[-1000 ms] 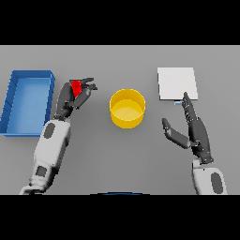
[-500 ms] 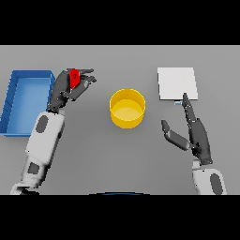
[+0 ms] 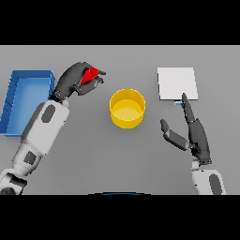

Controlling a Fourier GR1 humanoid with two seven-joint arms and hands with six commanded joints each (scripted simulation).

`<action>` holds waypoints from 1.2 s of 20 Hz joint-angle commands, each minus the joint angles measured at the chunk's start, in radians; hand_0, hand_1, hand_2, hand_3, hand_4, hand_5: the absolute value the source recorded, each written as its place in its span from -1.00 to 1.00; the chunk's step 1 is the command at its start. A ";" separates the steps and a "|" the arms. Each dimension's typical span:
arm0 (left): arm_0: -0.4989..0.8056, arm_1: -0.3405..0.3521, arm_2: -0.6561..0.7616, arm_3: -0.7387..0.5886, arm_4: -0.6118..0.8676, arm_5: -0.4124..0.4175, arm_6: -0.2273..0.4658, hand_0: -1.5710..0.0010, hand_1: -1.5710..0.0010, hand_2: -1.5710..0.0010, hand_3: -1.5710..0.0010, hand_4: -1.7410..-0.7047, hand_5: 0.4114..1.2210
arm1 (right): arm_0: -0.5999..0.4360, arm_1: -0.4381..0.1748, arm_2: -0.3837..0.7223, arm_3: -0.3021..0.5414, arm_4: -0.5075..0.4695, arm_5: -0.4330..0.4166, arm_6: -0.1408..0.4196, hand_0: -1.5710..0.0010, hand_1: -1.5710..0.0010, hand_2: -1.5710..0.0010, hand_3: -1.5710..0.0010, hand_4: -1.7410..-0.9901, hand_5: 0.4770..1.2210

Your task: Pick up the red beaker and tilt it to pour out 1 green nut into yellow bowl. Pick up the yellow bowl and place it on the metallic measuring scale.

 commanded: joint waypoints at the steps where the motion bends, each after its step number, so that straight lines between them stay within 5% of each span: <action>1: -0.019 0.015 -0.032 0.005 -0.033 -0.010 0.022 -1.00 -1.00 -1.00 -1.00 -1.00 0.77 | -0.003 0.002 0.000 -0.002 -0.008 0.005 0.005 1.00 1.00 1.00 1.00 0.50 -0.50; 11: -0.223 0.073 -0.357 0.071 -0.380 -0.169 0.133 -1.00 -1.00 -1.00 -0.90 -0.92 0.96 | 0.005 0.011 -0.006 -0.012 -0.032 0.014 0.024 1.00 1.00 1.00 1.00 0.47 -0.47; 17: -0.345 0.083 -0.499 0.148 -0.534 -0.273 0.035 -1.00 -1.00 -1.00 -0.65 -0.96 0.99 | 0.019 0.036 -0.011 -0.010 -0.070 0.022 0.031 1.00 1.00 1.00 1.00 0.42 -0.56; 24: -0.447 0.057 -0.635 0.220 -0.681 -0.301 -0.076 -1.00 -1.00 -1.00 -0.93 -0.98 1.00 | 0.004 0.040 -0.012 0.008 -0.025 -0.020 0.011 1.00 1.00 1.00 1.00 0.43 -0.71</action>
